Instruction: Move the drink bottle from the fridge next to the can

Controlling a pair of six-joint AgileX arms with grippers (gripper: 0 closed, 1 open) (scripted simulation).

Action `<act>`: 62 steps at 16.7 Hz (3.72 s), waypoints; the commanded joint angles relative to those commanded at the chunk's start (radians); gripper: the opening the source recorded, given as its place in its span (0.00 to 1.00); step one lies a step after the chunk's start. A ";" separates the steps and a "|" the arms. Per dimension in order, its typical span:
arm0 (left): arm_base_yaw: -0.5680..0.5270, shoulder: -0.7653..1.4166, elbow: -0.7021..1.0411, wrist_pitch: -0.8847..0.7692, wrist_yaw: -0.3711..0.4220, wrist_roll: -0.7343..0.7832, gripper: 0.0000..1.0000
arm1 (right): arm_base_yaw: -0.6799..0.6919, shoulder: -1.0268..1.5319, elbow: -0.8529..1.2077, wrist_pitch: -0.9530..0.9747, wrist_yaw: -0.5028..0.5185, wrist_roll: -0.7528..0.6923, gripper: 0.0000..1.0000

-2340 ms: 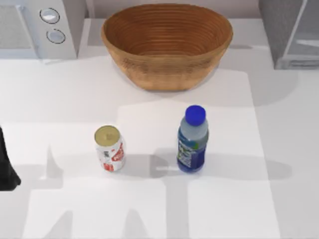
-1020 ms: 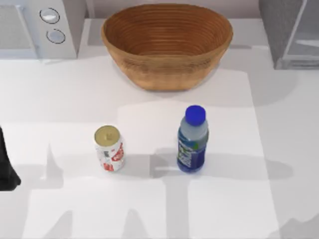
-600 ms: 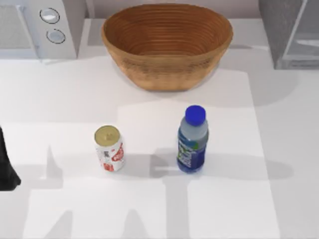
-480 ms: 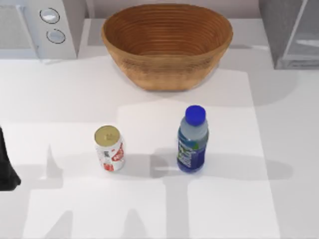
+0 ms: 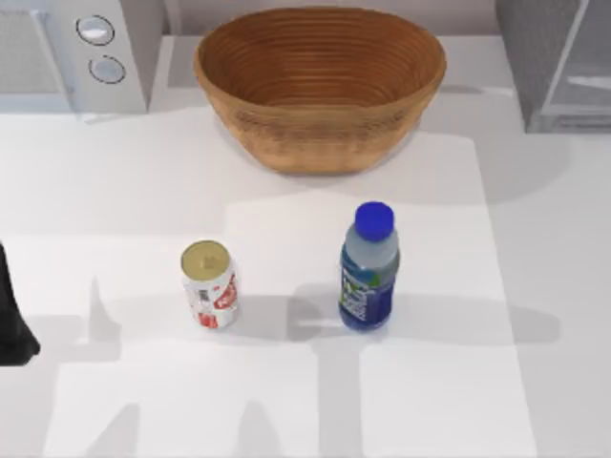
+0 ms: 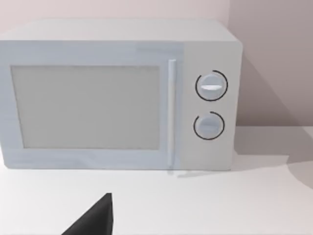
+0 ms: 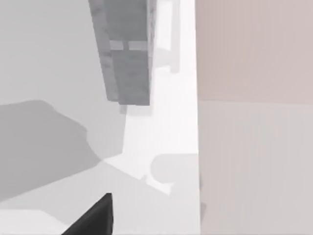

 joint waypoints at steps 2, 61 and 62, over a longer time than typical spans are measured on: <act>0.000 0.000 0.000 0.000 0.000 0.000 1.00 | 0.005 -0.002 -0.003 0.003 0.002 0.003 1.00; 0.000 0.000 0.000 0.000 0.000 0.000 1.00 | 1.770 0.067 -0.015 1.477 0.921 2.035 1.00; 0.000 0.000 0.000 0.000 0.000 0.000 1.00 | 1.770 0.099 0.028 1.468 0.922 2.036 1.00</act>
